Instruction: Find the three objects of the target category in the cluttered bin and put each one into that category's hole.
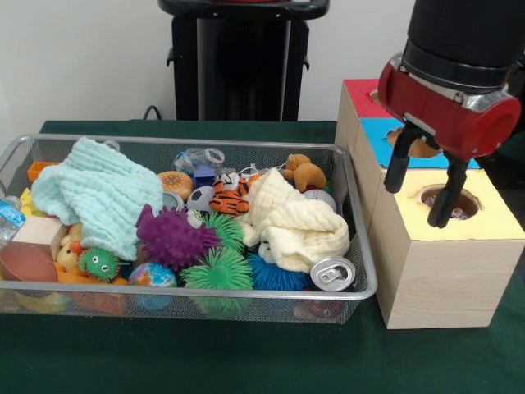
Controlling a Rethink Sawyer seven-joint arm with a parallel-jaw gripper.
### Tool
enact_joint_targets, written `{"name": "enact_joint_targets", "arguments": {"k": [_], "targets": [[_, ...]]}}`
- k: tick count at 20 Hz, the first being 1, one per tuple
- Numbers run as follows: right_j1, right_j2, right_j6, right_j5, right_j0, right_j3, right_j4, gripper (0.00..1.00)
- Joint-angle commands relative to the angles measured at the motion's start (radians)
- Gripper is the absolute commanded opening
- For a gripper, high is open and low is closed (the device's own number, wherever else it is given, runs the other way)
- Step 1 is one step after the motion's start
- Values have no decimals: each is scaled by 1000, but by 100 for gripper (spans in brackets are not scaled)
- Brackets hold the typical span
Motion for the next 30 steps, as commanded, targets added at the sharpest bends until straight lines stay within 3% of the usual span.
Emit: {"name": "enact_joint_targets", "arguments": {"k": [1,5,9,12,17,22,25,30], "targets": [[-9,117,-349,181,-44,39,-55,100],[-53,135,-354,246,-62,48,-41,100],[-89,161,-423,267,-105,74,-47,100],[-187,154,-453,241,-112,185,-57,100],[-264,131,-457,231,-104,249,-83,100],[-282,159,-534,200,-154,308,-84,100],[-271,173,-579,191,-183,302,-98,100],[-272,188,-591,172,-200,316,-106,100]]}}
